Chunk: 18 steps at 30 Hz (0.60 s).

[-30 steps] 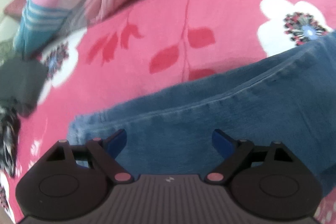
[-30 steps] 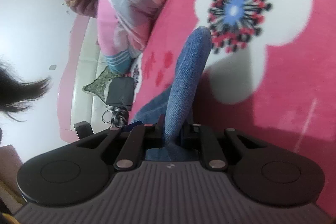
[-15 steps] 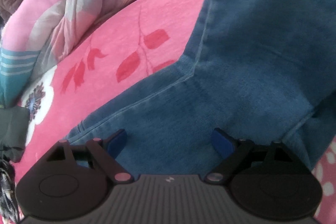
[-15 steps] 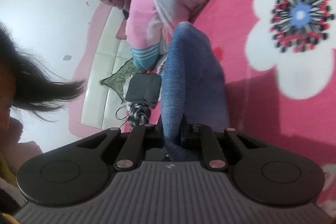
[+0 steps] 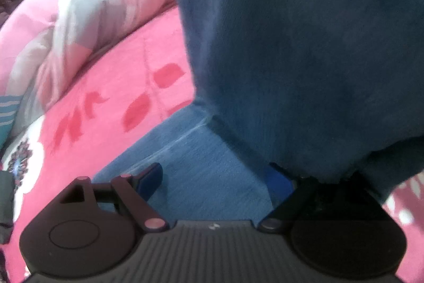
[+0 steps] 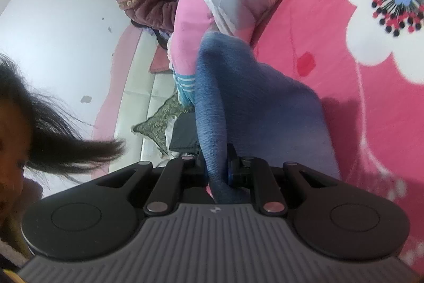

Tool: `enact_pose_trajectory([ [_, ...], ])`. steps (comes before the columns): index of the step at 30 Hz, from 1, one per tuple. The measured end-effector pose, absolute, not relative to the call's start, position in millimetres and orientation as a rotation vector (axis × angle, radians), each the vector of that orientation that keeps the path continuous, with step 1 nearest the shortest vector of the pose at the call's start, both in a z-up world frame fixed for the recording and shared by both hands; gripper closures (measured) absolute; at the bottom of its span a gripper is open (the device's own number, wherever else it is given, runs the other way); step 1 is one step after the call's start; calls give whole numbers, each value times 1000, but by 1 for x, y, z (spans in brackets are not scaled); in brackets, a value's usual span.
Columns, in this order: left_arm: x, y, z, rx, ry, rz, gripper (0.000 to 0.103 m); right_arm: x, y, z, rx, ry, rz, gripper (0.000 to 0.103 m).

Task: Fold clothes
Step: 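Fold the lifted jeans over onto the rest with the right gripper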

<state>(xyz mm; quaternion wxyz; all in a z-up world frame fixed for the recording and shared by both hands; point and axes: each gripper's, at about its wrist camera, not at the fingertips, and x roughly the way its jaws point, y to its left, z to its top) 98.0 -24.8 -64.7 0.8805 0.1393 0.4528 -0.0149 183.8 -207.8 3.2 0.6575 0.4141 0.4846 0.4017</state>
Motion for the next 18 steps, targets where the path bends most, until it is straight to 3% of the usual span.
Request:
enact_pose_trajectory([
  [7,43,44,-31,180,983,45,17,177,-155,-3,932,1121,911,92],
  [18,1,151,-12,-313,1047,332,21,175,-44,-47,718,1286,900,92],
])
